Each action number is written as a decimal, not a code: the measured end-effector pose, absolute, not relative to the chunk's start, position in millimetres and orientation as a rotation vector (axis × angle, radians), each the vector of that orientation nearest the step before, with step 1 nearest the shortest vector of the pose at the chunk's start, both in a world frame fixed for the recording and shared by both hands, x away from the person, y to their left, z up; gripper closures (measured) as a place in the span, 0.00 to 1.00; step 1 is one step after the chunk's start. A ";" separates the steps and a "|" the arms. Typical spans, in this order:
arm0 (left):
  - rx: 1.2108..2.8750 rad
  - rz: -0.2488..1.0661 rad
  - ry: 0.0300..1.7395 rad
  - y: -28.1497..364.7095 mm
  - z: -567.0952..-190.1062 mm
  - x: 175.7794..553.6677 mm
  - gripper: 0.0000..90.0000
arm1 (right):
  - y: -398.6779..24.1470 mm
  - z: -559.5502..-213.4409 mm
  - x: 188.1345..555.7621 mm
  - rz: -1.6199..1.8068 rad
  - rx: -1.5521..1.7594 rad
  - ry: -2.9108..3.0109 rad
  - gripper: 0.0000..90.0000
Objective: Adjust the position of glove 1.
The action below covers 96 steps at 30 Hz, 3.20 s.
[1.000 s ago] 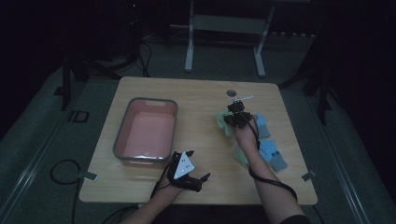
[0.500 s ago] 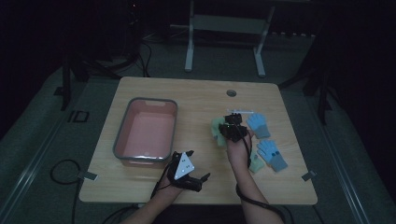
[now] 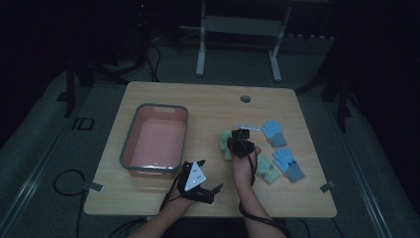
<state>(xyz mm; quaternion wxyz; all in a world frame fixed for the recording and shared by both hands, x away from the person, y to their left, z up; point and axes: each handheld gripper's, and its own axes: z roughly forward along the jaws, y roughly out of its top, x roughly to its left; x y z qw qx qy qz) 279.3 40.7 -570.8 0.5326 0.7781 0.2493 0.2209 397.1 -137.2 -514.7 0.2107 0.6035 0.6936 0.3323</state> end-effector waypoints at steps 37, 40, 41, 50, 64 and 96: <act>1.863 0.522 0.588 39.9 -570.8 279.9 0.02 | -175.1 -491.2 416.5 0.979 1.451 2.215 0.58; 1.860 0.519 0.591 39.6 -570.9 279.8 0.02 | -188.3 -488.7 418.3 0.997 1.411 2.265 0.60; 1.860 0.520 0.591 39.7 -570.9 279.9 0.02 | -192.6 -488.6 418.6 1.000 1.400 2.276 0.60; 1.863 0.520 0.592 39.7 -570.9 280.1 0.02 | -233.6 -489.7 415.7 0.969 1.268 2.364 0.66; 1.864 0.521 0.594 39.6 -570.8 280.1 0.02 | -281.0 -496.5 388.4 0.958 1.218 2.410 0.66; 1.872 0.527 0.592 38.6 -570.8 279.9 0.02 | -294.1 -537.2 363.1 0.843 1.056 2.563 0.60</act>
